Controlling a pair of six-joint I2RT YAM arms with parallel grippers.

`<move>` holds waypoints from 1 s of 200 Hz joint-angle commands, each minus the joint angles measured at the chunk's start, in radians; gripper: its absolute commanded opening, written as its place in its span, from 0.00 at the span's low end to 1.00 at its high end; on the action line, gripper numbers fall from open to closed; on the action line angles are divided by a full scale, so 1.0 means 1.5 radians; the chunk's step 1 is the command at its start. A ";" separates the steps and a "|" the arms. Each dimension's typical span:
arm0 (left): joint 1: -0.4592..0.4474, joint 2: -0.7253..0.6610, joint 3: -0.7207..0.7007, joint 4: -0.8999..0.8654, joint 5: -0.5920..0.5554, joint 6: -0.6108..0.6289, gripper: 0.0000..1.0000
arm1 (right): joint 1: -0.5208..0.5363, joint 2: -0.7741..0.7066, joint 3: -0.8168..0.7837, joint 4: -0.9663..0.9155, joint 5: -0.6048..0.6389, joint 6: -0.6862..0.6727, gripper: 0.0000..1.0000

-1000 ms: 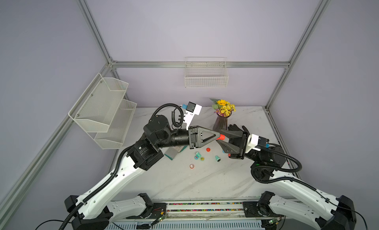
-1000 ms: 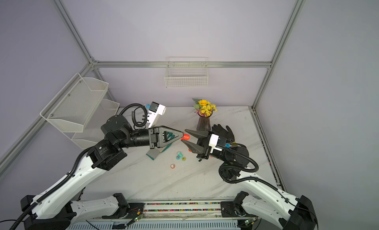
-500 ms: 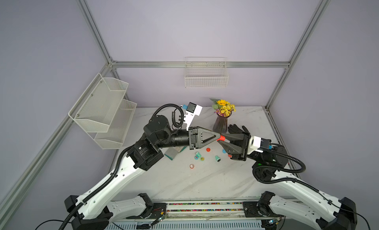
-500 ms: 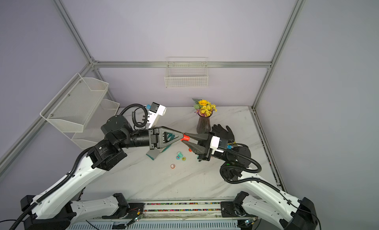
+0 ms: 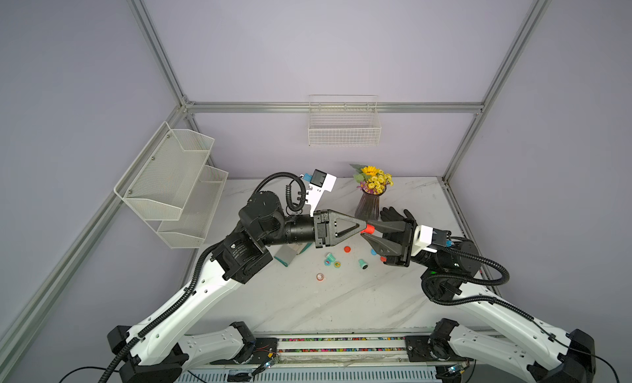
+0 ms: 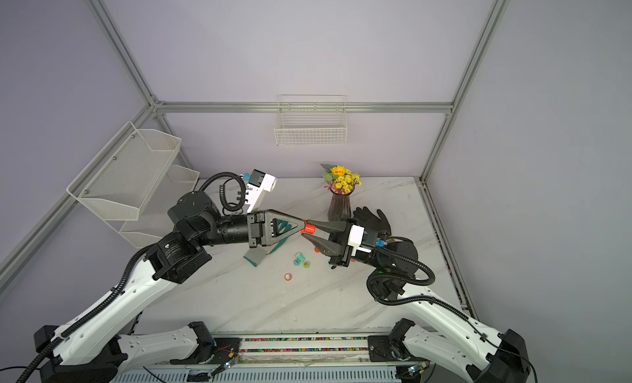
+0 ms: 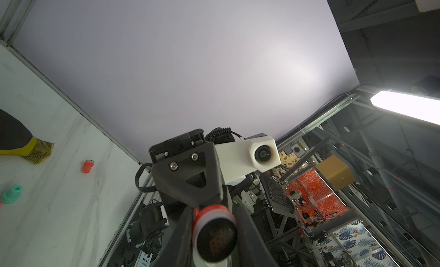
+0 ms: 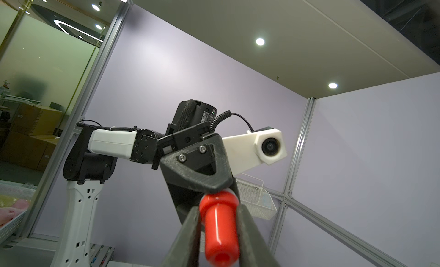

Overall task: Close the stamp cap
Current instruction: Pick up the stamp from the center of the board.

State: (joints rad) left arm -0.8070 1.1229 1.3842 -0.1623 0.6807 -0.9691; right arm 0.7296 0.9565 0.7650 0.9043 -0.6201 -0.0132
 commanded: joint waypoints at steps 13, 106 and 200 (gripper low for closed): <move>0.000 -0.003 0.014 0.028 0.014 -0.004 0.12 | 0.002 -0.011 0.013 -0.007 0.001 -0.005 0.25; 0.000 -0.004 0.008 0.037 0.019 -0.009 0.11 | 0.002 -0.014 0.012 -0.010 0.026 0.001 0.26; 0.006 -0.029 0.040 -0.119 -0.104 0.100 0.59 | 0.002 -0.024 0.006 -0.053 0.055 -0.001 0.00</move>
State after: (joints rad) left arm -0.8062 1.1160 1.3857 -0.2043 0.6418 -0.9352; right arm 0.7296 0.9455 0.7650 0.8650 -0.5812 -0.0086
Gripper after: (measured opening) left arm 0.515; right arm 0.186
